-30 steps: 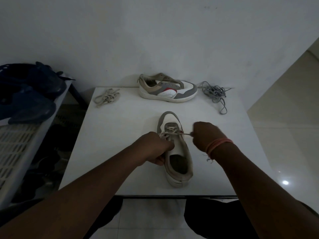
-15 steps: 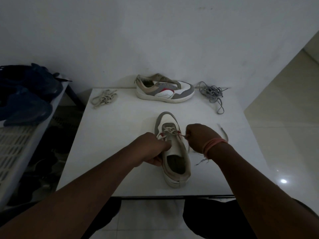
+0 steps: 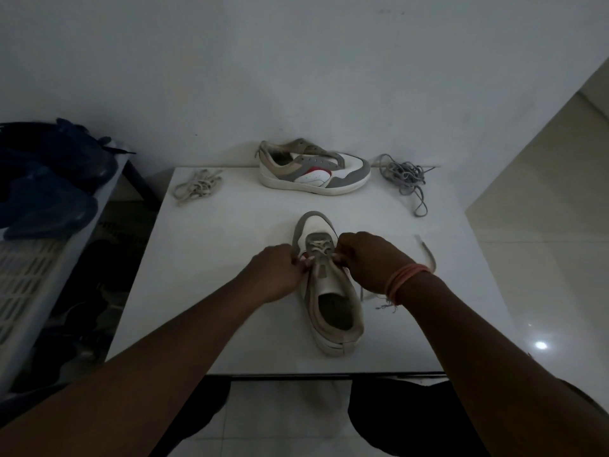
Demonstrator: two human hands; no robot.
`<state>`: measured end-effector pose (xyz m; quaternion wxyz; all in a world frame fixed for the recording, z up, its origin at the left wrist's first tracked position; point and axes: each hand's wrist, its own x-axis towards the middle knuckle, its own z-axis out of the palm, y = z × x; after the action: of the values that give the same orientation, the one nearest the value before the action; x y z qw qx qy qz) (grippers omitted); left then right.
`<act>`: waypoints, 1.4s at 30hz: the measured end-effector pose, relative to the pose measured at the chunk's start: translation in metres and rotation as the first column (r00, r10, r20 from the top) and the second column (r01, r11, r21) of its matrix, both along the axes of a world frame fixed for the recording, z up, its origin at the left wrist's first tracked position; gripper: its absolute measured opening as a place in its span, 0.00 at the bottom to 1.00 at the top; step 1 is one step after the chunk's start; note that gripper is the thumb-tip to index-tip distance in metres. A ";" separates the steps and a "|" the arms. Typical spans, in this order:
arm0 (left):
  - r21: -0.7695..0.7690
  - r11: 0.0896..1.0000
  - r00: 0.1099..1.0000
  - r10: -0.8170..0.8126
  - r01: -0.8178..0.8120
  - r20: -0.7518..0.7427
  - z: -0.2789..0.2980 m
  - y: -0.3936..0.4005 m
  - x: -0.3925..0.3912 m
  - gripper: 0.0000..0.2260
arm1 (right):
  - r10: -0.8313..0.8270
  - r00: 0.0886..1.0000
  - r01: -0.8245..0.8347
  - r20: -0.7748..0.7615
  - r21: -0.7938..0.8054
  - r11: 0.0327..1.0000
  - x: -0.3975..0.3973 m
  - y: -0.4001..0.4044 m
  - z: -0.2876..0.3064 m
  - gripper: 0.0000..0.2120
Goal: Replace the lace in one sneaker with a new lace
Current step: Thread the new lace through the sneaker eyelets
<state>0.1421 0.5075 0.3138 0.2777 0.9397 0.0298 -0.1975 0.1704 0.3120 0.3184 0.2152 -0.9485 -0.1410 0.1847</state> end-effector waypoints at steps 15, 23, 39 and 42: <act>0.304 0.952 0.990 -0.072 0.033 0.120 0.013 0.011 0.008 0.10 | -0.223 0.967 0.239 0.121 -0.147 0.960 -0.008 -0.004 0.004 0.05; 0.219 0.976 0.951 -0.081 0.015 0.298 -0.003 0.012 0.002 0.11 | -0.239 0.909 0.302 -0.341 0.147 0.942 0.006 -0.011 0.022 0.19; -0.646 0.758 0.992 0.007 -0.086 -0.124 0.050 -0.011 0.005 0.16 | -0.001 0.692 0.714 -0.722 0.684 -0.149 0.018 -0.013 0.035 0.10; -0.392 0.913 0.991 0.072 -0.112 -0.115 0.051 0.004 0.011 0.14 | -0.359 0.560 0.763 -0.746 0.634 -0.127 0.023 -0.024 0.030 0.10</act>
<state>0.1533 0.5115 0.3644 0.4698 0.8504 0.0469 -0.2321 0.1937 0.2882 0.3484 0.8199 -0.5068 0.2490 0.0948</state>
